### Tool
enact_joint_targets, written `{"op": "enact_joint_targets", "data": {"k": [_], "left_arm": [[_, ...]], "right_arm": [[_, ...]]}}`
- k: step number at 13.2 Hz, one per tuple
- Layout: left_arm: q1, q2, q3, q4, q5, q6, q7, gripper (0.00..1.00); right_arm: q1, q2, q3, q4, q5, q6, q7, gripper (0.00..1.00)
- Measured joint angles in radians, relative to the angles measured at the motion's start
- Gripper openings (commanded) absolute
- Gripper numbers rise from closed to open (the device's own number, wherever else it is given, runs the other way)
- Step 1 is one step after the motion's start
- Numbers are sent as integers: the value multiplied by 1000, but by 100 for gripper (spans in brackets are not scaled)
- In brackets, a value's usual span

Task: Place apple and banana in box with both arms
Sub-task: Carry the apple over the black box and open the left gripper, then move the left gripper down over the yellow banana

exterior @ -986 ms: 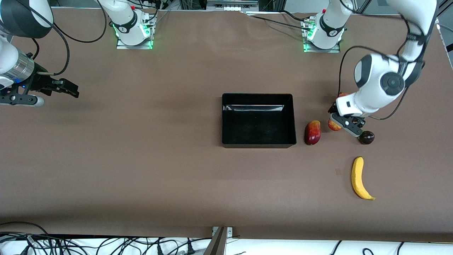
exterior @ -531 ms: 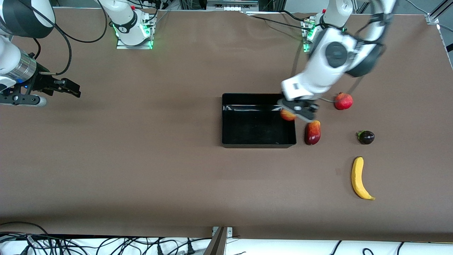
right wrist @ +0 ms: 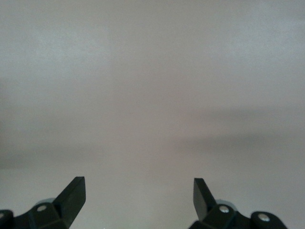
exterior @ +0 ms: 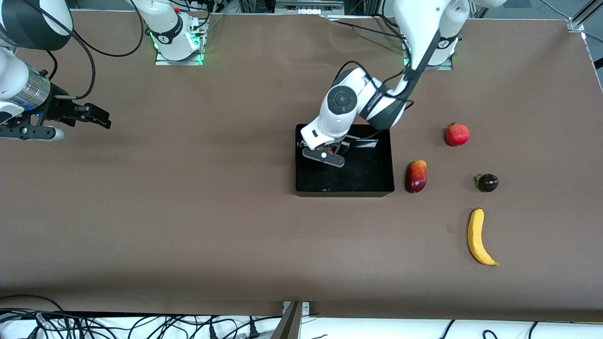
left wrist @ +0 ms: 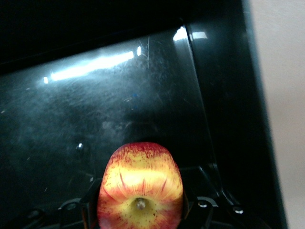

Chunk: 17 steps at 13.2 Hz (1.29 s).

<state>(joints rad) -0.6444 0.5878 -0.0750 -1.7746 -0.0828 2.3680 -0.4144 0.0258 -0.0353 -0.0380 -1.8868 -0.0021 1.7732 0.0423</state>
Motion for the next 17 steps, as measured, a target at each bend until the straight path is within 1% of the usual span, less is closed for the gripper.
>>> {"op": "enact_joint_targets", "data": {"k": [1, 2, 3, 6, 8, 9, 10, 12, 13, 15, 17], "left_arm": [[1, 18, 5, 4, 0, 23, 0, 9], [0, 29, 6, 6, 0, 35, 0, 64], [-3, 38, 6, 7, 0, 39, 0, 100], [-11, 49, 7, 7, 0, 64, 0, 100], [15, 29, 19, 8, 0, 62, -4, 100], [60, 1, 21, 8, 0, 30, 5, 100], [124, -38, 17, 8, 0, -31, 37, 100], [292, -134, -14, 3, 0, -174, 164, 100], [373, -175, -30, -10, 0, -213, 238, 100], [507, -226, -39, -63, 0, -229, 382, 100], [606, -228, -35, -96, 1, -224, 513, 100]], "right_arm": [[0, 1, 0, 0, 0, 0, 0, 100], [0, 1, 0, 0, 0, 0, 0, 100], [0, 1, 0, 0, 0, 0, 0, 100], [0, 1, 0, 0, 0, -1, -1, 100], [0, 1, 1, 0, 0, -1, -1, 100], [1, 3, 3, -1, 0, -1, -2, 100], [1, 5, 4, -1, 0, -1, -2, 100], [2, 16, 7, -1, 0, 0, -2, 100], [2, 21, 7, -1, 0, 2, -2, 100], [2, 26, 8, -1, 0, 5, -2, 100], [3, 26, 8, -1, 0, 6, -2, 100]]}}
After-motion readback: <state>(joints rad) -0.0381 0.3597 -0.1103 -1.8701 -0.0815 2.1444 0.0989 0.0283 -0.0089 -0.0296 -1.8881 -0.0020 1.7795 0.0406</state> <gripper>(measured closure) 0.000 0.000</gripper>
